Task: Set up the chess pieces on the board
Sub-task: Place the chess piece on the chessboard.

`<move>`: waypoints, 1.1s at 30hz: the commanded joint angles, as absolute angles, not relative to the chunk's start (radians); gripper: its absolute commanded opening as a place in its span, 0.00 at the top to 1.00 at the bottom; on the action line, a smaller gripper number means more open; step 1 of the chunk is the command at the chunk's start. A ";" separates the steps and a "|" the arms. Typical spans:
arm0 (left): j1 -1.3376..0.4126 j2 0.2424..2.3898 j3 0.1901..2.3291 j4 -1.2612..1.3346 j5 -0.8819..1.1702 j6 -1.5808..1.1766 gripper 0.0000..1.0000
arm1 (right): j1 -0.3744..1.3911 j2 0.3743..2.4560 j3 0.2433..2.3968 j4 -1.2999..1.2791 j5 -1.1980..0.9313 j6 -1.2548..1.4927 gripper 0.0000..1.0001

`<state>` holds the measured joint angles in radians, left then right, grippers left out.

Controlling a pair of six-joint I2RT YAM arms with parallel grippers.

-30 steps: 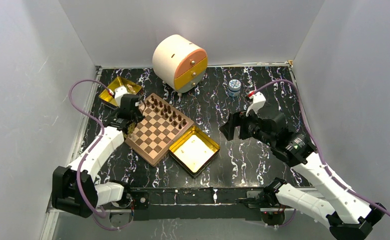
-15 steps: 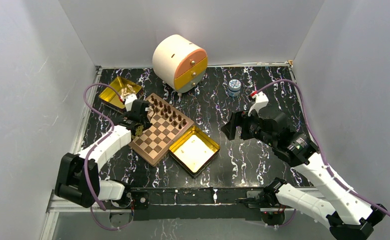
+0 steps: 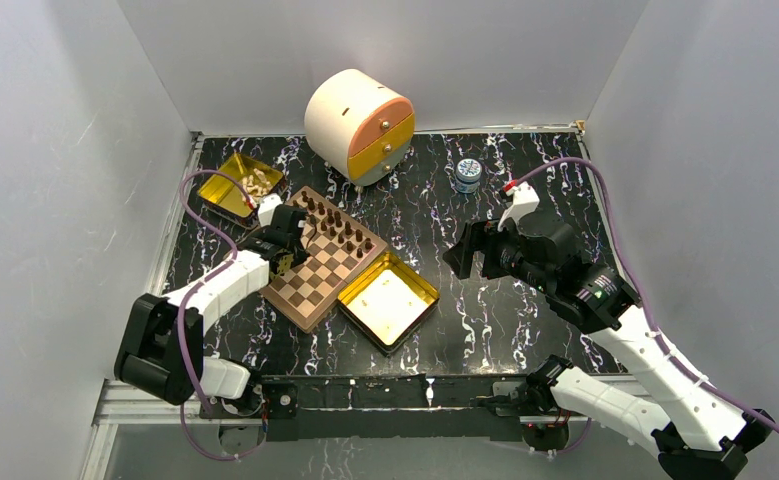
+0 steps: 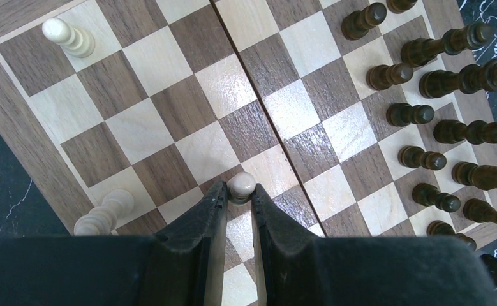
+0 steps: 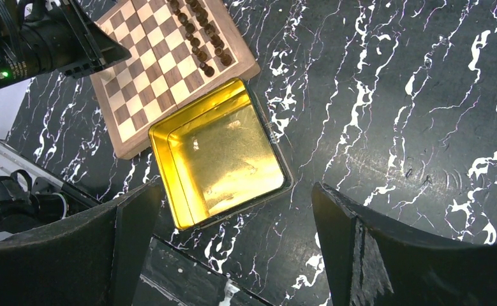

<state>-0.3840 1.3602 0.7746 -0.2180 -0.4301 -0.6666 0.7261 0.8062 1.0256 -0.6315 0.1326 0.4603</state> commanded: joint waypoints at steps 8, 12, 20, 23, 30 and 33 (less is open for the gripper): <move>-0.391 1.365 0.808 -0.235 -0.562 -0.653 0.97 | 0.722 0.790 1.070 -0.603 0.141 0.460 0.03; -0.390 1.405 0.841 -0.244 -0.590 -0.660 0.97 | 0.721 0.786 1.068 -0.605 0.142 0.459 0.03; -0.338 1.425 0.888 -0.259 -0.608 -0.655 0.97 | 0.721 0.762 1.063 -0.621 0.153 0.460 0.03; -0.293 1.420 0.895 -0.259 -0.594 -0.645 0.97 | 0.722 0.761 1.064 -0.624 0.156 0.460 0.02; -0.210 1.398 0.896 -0.268 -0.563 -0.611 0.97 | 0.722 0.764 1.054 -0.615 0.145 0.460 0.02; -0.182 1.394 0.891 -0.271 -0.550 -0.600 0.97 | 0.721 0.767 1.052 -0.607 0.144 0.460 0.02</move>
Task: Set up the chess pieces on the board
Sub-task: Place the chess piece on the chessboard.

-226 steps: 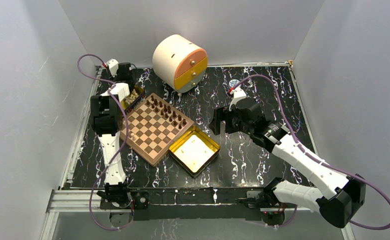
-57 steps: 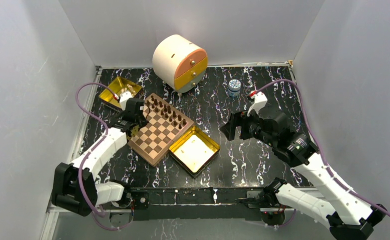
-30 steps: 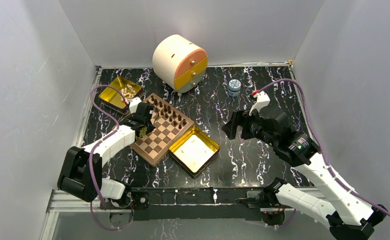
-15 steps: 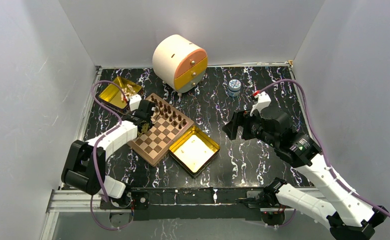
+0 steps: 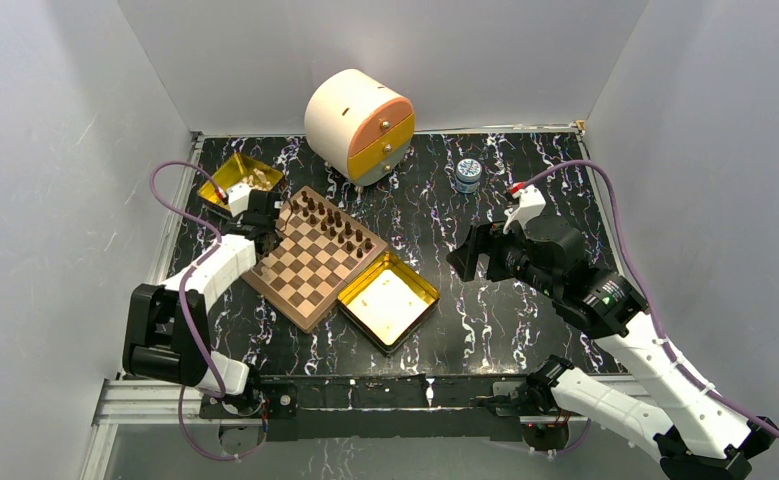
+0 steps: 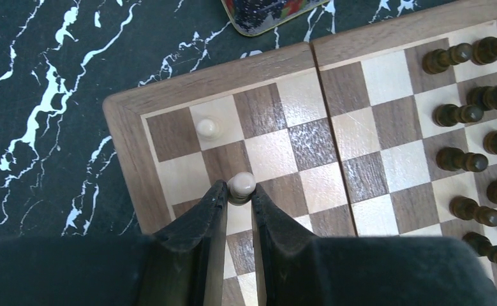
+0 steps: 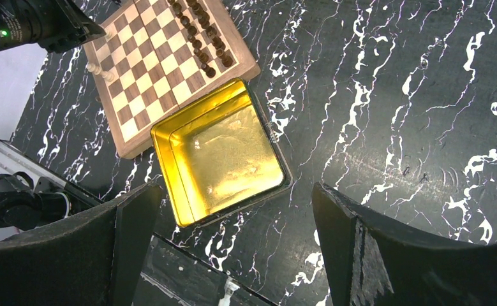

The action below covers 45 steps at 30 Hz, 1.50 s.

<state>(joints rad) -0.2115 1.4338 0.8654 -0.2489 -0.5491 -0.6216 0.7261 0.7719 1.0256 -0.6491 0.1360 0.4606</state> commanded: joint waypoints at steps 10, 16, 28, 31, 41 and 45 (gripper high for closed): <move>-0.161 1.409 0.887 -0.252 -0.531 -0.582 0.97 | 0.721 0.764 1.051 -0.604 0.137 0.462 0.02; -0.160 1.429 0.886 -0.247 -0.535 -0.588 0.97 | 0.722 0.760 1.050 -0.606 0.140 0.462 0.02; -0.151 1.457 0.856 -0.217 -0.549 -0.586 0.97 | 0.722 0.746 1.054 -0.616 0.151 0.454 0.02; -0.145 1.465 0.855 -0.212 -0.548 -0.586 0.97 | 0.721 0.747 1.054 -0.615 0.151 0.454 0.02; -0.138 1.484 0.843 -0.180 -0.535 -0.587 0.97 | 0.721 0.753 1.052 -0.608 0.152 0.448 0.02; -0.138 1.492 0.836 -0.172 -0.529 -0.591 0.97 | 0.721 0.755 1.052 -0.607 0.155 0.443 0.02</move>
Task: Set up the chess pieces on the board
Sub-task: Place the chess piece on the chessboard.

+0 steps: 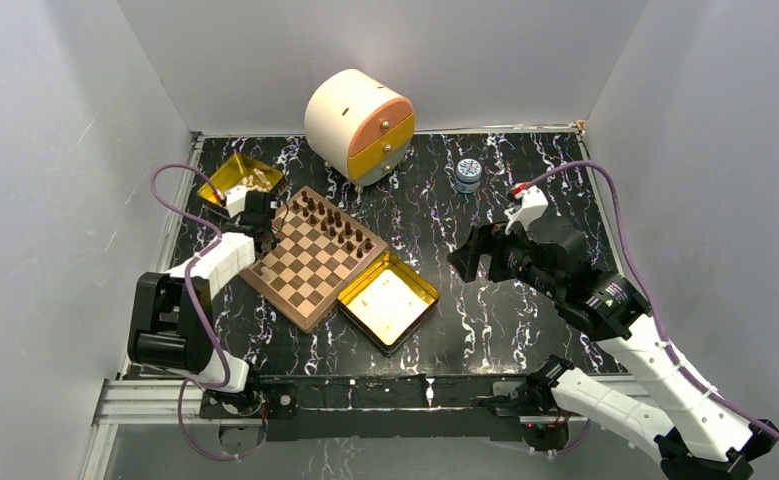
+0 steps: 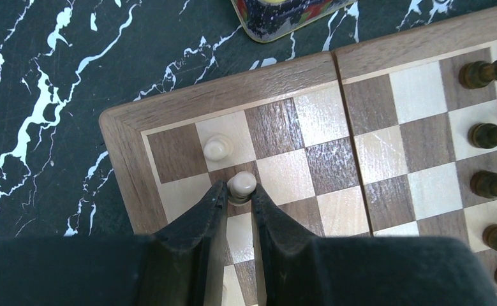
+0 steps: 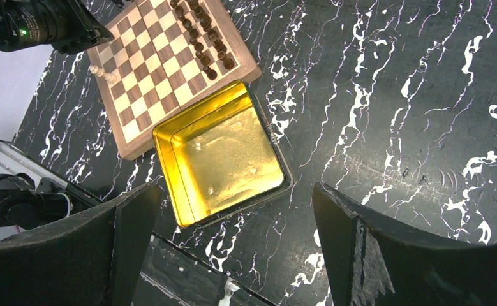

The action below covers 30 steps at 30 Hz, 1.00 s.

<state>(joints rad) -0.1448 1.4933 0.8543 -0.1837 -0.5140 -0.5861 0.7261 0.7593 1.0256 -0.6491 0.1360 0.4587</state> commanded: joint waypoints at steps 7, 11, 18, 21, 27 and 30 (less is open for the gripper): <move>-0.138 1.504 0.824 -0.165 -0.527 -0.597 0.96 | 0.722 0.758 1.049 -0.603 0.155 0.442 0.01; -0.138 1.509 0.817 -0.162 -0.526 -0.601 0.93 | 0.722 0.759 1.051 -0.601 0.154 0.443 0.01; -0.138 1.507 0.811 -0.165 -0.519 -0.608 0.88 | 0.722 0.756 1.052 -0.600 0.151 0.442 0.01; -0.138 1.499 0.807 -0.173 -0.523 -0.609 0.84 | 0.722 0.754 1.053 -0.600 0.151 0.443 0.01; -0.138 1.473 0.804 -0.182 -0.518 -0.609 0.80 | 0.722 0.747 1.052 -0.604 0.149 0.443 0.01; -0.138 1.464 0.809 -0.194 -0.524 -0.606 0.78 | 0.722 0.741 1.051 -0.606 0.145 0.447 0.01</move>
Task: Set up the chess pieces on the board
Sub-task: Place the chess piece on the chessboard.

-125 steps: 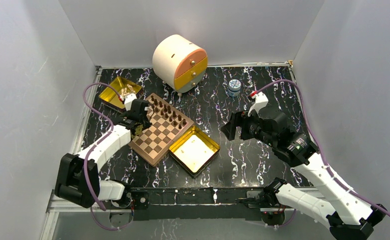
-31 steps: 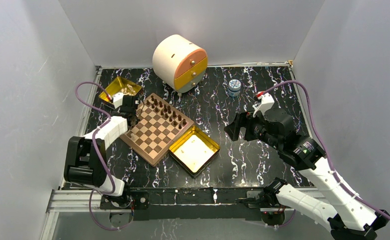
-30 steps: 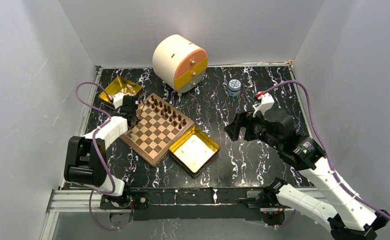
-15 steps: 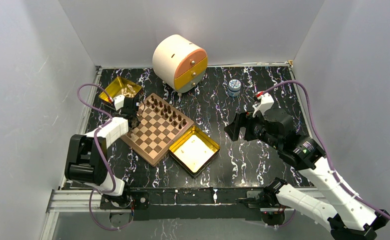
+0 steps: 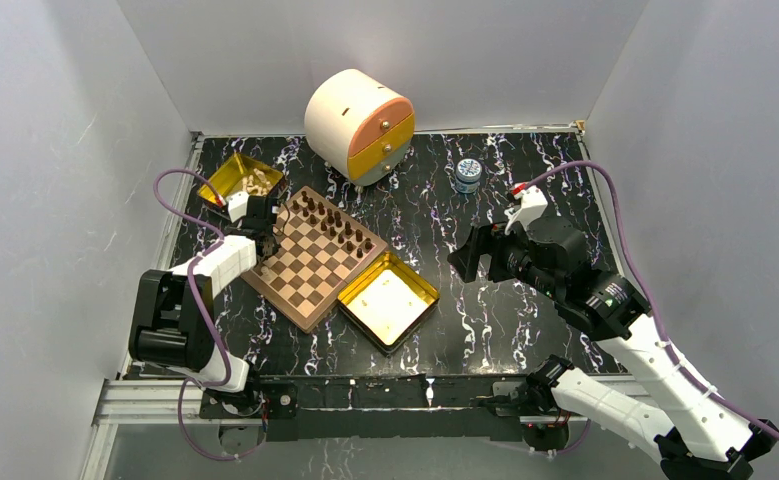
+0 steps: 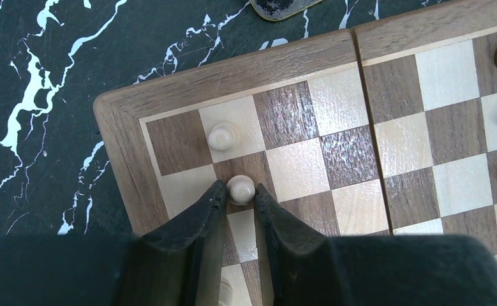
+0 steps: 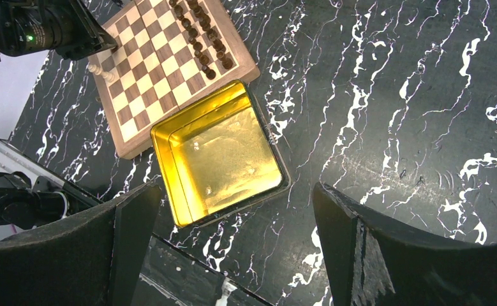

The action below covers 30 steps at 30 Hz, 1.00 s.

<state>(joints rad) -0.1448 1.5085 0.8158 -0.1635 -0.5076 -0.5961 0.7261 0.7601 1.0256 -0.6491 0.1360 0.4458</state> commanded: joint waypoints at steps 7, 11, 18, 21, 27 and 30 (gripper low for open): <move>-0.138 1.448 0.820 -0.207 -0.523 -0.597 0.76 | 0.722 0.735 1.049 -0.603 0.134 0.454 0.02; -0.137 1.449 0.826 -0.210 -0.529 -0.591 0.79 | 0.722 0.729 1.050 -0.603 0.130 0.457 0.02; -0.138 1.465 0.829 -0.205 -0.532 -0.591 0.83 | 0.721 0.728 1.051 -0.606 0.130 0.458 0.02; -0.138 1.470 0.832 -0.200 -0.529 -0.591 0.85 | 0.721 0.728 1.049 -0.606 0.129 0.458 0.02; -0.137 1.486 0.839 -0.188 -0.528 -0.586 0.86 | 0.721 0.735 1.047 -0.598 0.129 0.459 0.02; -0.138 1.495 0.843 -0.184 -0.528 -0.585 0.86 | 0.721 0.738 1.046 -0.597 0.132 0.457 0.02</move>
